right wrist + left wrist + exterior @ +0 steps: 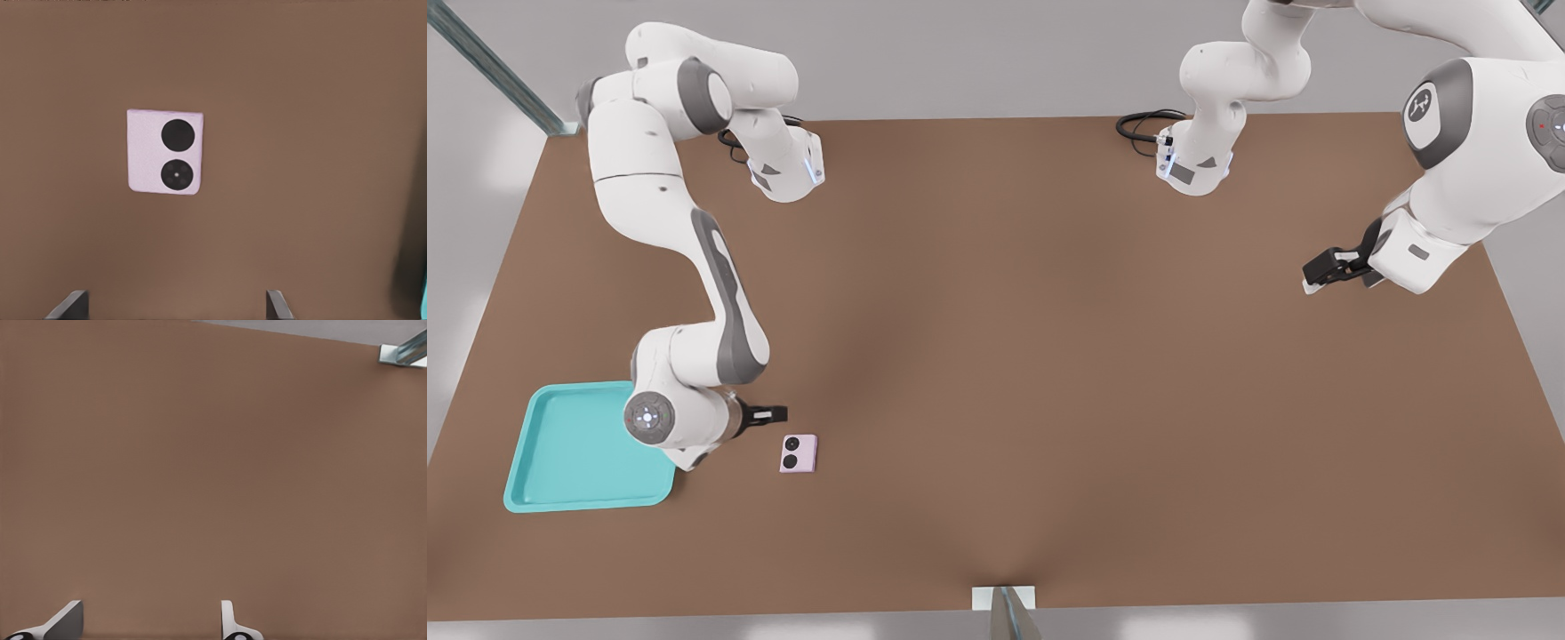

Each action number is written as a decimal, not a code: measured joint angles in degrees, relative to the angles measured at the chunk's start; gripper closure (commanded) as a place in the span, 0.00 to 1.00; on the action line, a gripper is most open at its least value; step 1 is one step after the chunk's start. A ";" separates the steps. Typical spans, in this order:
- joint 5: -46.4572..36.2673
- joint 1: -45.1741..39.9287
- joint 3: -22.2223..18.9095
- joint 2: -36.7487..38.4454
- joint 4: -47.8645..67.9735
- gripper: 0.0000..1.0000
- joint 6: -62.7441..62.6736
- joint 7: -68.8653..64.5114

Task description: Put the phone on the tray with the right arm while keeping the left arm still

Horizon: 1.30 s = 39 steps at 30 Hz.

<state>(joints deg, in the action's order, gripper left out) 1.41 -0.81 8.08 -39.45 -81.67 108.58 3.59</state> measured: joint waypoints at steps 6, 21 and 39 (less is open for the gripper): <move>-0.71 0.02 0.47 -8.12 0.54 0.00 10.37 2.03; -0.60 0.27 0.62 -11.38 0.33 0.00 21.12 4.32; -0.77 1.17 0.62 -11.94 0.60 0.00 22.60 9.55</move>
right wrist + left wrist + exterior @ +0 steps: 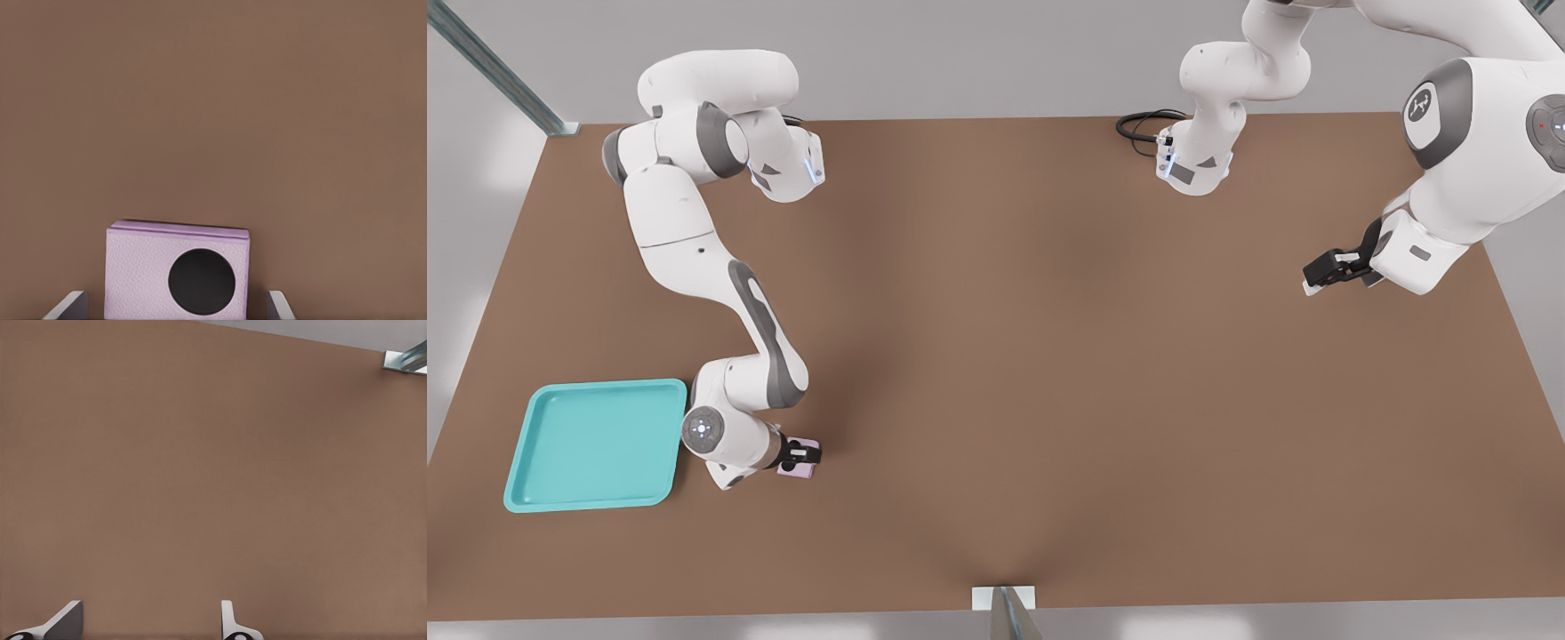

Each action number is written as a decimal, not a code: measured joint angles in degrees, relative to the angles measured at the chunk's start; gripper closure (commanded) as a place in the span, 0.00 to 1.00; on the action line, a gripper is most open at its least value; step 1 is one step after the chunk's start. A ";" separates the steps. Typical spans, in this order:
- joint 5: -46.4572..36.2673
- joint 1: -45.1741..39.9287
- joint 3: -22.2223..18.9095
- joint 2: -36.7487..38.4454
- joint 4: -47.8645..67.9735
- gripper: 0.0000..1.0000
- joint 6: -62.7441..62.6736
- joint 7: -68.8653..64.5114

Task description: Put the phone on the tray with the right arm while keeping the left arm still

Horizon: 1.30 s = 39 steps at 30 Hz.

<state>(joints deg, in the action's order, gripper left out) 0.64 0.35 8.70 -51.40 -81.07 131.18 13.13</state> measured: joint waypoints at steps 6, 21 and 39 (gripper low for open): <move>0.02 0.00 -0.09 -0.59 -0.13 0.19 1.50 1.26; 1.07 -9.47 -0.51 7.00 -0.49 0.26 -3.46 -1.63; 5.46 -10.55 3.98 26.17 6.83 0.00 -20.10 -19.14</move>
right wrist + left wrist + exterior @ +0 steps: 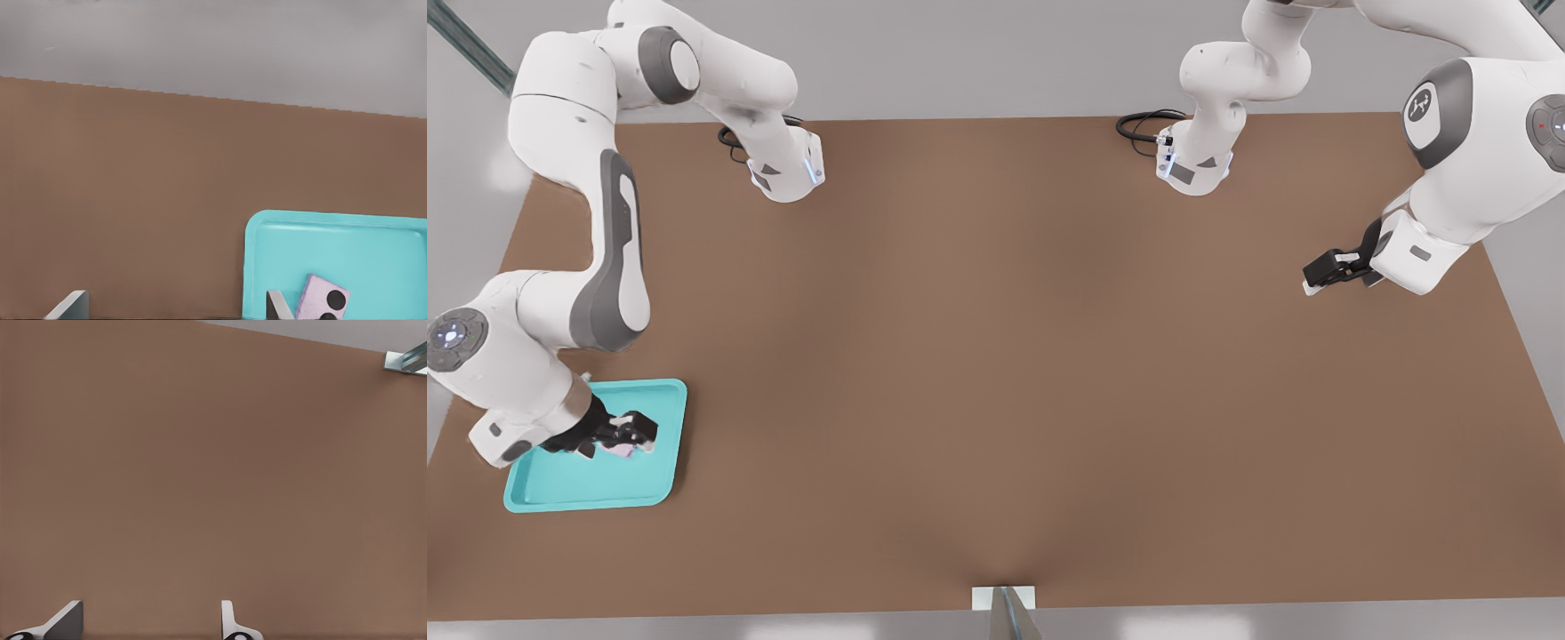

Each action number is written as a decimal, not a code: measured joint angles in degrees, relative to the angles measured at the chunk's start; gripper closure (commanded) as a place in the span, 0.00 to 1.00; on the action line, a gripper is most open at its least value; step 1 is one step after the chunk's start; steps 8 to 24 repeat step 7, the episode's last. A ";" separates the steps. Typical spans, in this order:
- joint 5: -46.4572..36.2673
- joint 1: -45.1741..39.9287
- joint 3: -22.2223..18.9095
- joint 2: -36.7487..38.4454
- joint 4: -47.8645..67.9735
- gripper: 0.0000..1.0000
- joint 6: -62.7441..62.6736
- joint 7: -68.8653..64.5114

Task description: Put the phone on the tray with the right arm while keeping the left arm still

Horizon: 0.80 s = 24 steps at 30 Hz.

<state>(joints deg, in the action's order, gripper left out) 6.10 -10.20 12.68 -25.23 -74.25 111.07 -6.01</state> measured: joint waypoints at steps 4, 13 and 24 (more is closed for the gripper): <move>-0.94 7.64 -3.72 17.04 -12.60 0.00 -7.43 2.04; -3.43 14.01 -10.50 14.54 -5.35 0.00 -13.94 3.22; -3.43 14.01 -10.50 14.54 -5.35 0.00 -13.94 3.22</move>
